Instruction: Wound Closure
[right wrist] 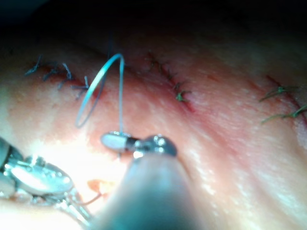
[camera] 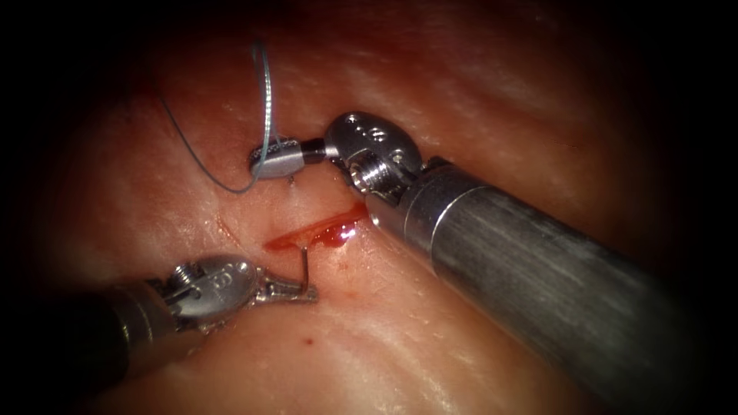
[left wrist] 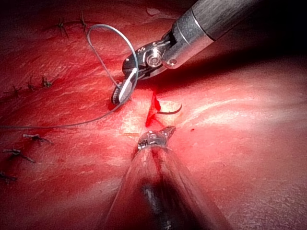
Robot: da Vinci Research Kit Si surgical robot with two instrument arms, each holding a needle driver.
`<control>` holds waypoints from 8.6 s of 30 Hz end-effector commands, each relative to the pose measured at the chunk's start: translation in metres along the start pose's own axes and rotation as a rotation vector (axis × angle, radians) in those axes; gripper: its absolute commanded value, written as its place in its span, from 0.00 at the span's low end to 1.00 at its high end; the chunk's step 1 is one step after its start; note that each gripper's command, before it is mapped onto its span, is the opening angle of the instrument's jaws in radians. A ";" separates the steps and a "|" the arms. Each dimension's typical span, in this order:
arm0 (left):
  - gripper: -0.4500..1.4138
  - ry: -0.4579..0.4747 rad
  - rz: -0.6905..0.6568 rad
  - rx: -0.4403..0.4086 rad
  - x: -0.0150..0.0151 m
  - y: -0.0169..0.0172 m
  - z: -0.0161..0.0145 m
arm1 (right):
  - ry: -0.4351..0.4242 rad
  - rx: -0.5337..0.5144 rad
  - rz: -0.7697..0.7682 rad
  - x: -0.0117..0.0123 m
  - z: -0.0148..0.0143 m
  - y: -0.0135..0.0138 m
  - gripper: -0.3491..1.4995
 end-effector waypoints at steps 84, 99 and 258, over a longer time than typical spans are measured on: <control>0.00 0.176 0.742 0.140 0.0043 0.0018 0.0006 | 0.157 -0.280 -0.223 -0.0020 -0.0128 -0.0001 0.76; 0.00 0.216 0.277 -0.013 0.0064 0.0039 -0.0024 | 0.162 -0.274 -0.227 -0.0027 -0.0123 -0.0011 0.76; 0.57 0.225 1.021 0.349 0.0100 0.0084 -0.0027 | 0.144 -0.135 0.304 -0.0008 -0.0029 -0.0038 0.00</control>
